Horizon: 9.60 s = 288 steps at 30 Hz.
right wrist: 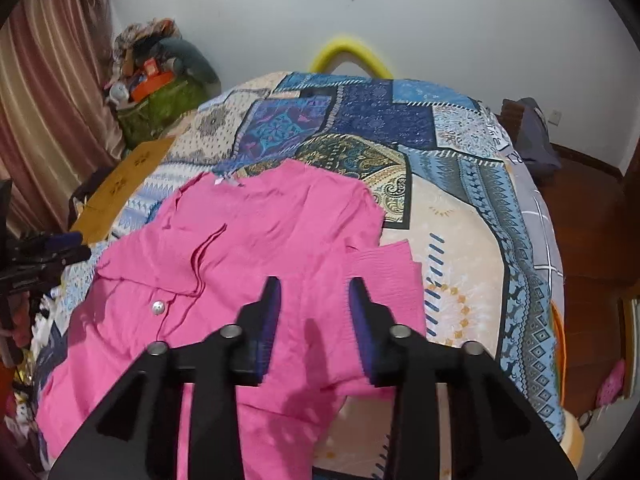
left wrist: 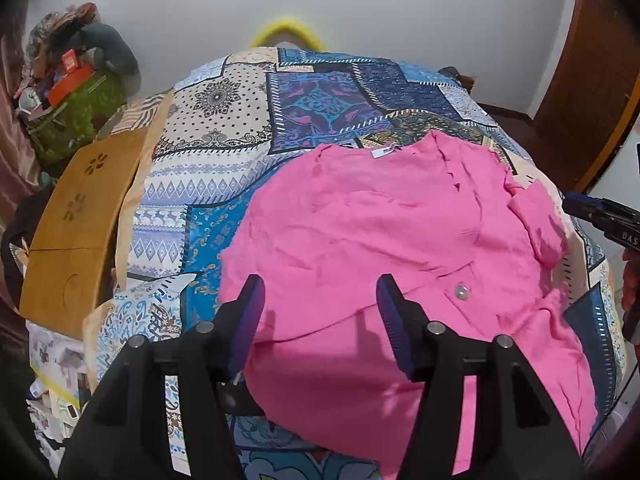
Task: Fold small clothes
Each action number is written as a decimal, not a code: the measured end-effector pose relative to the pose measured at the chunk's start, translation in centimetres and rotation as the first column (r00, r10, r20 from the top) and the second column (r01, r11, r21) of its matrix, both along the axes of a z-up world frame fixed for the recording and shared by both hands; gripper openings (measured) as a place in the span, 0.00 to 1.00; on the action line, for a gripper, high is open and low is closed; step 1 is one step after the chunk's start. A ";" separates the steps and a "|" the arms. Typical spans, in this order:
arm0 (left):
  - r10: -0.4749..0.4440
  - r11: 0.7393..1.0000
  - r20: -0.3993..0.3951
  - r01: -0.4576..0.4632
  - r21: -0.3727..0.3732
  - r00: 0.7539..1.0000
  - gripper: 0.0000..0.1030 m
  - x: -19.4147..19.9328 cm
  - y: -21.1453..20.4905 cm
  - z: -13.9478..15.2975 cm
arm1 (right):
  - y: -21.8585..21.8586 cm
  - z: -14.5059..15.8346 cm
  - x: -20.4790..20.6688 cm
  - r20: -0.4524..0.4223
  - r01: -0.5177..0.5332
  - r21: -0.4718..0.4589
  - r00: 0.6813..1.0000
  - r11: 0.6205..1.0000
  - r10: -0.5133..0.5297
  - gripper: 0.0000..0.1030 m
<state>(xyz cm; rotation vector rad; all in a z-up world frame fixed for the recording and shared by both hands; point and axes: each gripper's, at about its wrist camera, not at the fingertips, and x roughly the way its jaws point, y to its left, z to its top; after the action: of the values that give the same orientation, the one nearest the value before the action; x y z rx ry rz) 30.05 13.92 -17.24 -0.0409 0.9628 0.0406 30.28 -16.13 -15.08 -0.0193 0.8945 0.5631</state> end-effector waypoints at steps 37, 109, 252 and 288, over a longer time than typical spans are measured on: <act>-0.021 1.000 -0.029 0.022 0.020 0.999 0.57 -0.5 -1.6 -1.6 | -1.0 -3.8 3.4 -0.026 0.109 -0.062 0.993 0.992 -0.111 0.35; 0.147 0.988 -0.142 -0.138 0.069 0.979 0.79 2.6 2.3 -5.3 | 2.5 -4.8 -1.7 -0.155 -0.146 -0.104 0.979 0.984 0.129 0.45; 0.292 0.956 0.122 -0.288 -0.051 0.949 0.04 5.6 7.7 6.5 | 4.7 6.7 4.0 0.140 -0.023 -0.010 0.990 1.000 0.024 0.06; -0.038 0.995 -0.093 0.046 0.092 0.995 0.74 11.5 1.8 -6.2 | 10.1 -3.5 7.8 -0.029 -0.252 -0.226 0.967 0.941 0.252 0.68</act>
<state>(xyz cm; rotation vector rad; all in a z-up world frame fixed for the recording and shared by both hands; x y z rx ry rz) 41.57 15.71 -23.47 0.0687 1.0521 0.0494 38.11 -6.02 -18.56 -0.3468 0.9599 0.6962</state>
